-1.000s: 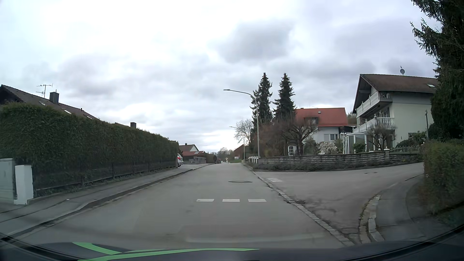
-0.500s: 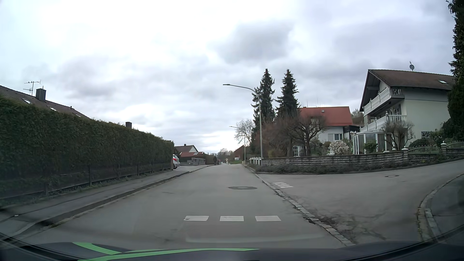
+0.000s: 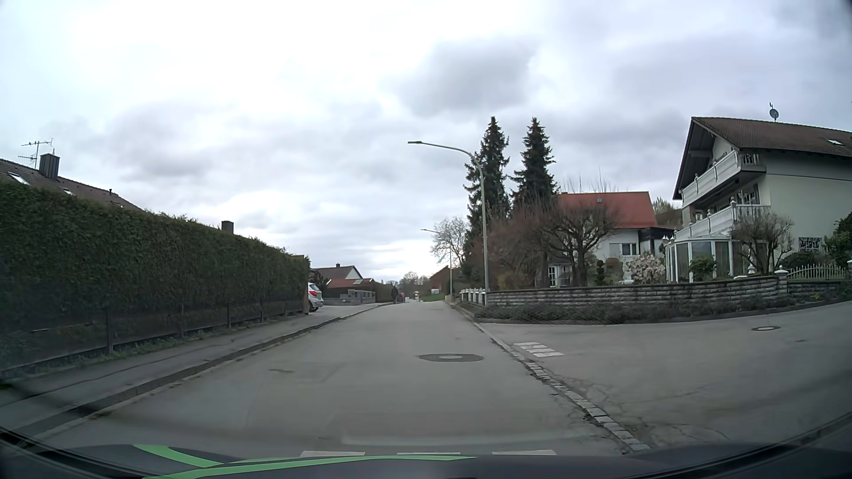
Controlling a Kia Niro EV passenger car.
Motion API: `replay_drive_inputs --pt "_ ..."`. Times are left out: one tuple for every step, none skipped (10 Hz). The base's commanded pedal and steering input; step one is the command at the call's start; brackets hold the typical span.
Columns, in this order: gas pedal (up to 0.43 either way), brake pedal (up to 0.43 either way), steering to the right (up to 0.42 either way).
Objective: Follow the waypoints while adhering to traffic rules and regulations
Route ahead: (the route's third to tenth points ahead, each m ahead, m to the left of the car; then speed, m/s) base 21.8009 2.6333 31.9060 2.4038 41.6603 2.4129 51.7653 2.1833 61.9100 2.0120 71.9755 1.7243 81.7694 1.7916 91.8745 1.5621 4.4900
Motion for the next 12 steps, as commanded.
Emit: replay_drive_inputs --pt "0.028 0.000 0.000" --pt "0.039 0.000 -0.001" --pt "0.047 0.000 0.000" --pt "0.059 0.000 0.000" --pt "0.067 0.000 0.001" --pt "0.079 0.000 0.001" --pt "0.110 0.000 0.002" --pt "0.110 0.000 0.002" --pt "0.118 0.000 0.003" --pt "0.118 0.000 0.003" --pt "0.138 0.000 0.003" --pt "0.138 0.000 0.003"
